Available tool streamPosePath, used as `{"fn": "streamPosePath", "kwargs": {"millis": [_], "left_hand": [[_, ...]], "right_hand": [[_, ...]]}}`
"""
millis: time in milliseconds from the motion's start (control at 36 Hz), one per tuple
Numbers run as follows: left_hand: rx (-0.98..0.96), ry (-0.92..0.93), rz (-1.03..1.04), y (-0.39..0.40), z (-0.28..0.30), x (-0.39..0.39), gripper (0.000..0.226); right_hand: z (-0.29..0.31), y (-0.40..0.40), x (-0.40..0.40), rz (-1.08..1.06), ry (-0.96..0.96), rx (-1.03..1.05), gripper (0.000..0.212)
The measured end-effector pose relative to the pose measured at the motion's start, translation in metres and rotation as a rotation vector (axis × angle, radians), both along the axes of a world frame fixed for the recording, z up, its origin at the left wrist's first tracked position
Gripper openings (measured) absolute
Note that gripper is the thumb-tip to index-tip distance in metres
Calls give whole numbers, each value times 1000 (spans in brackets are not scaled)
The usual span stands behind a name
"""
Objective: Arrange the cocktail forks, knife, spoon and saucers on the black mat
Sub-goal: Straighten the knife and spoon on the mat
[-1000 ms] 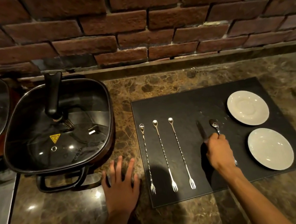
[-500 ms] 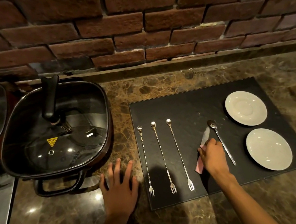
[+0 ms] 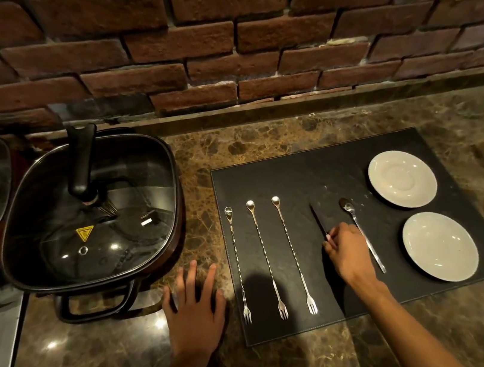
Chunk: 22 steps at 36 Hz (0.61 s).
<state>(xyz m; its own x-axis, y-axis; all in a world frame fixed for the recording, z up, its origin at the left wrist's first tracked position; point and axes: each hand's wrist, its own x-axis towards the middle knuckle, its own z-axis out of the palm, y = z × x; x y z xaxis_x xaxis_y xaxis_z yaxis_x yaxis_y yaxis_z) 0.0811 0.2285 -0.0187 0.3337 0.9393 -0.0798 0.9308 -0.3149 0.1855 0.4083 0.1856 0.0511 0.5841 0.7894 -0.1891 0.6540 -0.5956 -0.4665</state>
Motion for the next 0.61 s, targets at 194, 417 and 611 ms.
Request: {"fn": "streamPosePath", "kwargs": {"millis": [194,417,611], "left_hand": [[-11,15,2,-1,0,0,58],[-1,19,0,-1,1,1,58],[2,28,4,-1,2,1,57]], "right_hand": [[-10,-7,-11,8,12,26,10],[-11,-7,-1,1,-1,44,12],[-12,-4,2,4,10,32,12]]}}
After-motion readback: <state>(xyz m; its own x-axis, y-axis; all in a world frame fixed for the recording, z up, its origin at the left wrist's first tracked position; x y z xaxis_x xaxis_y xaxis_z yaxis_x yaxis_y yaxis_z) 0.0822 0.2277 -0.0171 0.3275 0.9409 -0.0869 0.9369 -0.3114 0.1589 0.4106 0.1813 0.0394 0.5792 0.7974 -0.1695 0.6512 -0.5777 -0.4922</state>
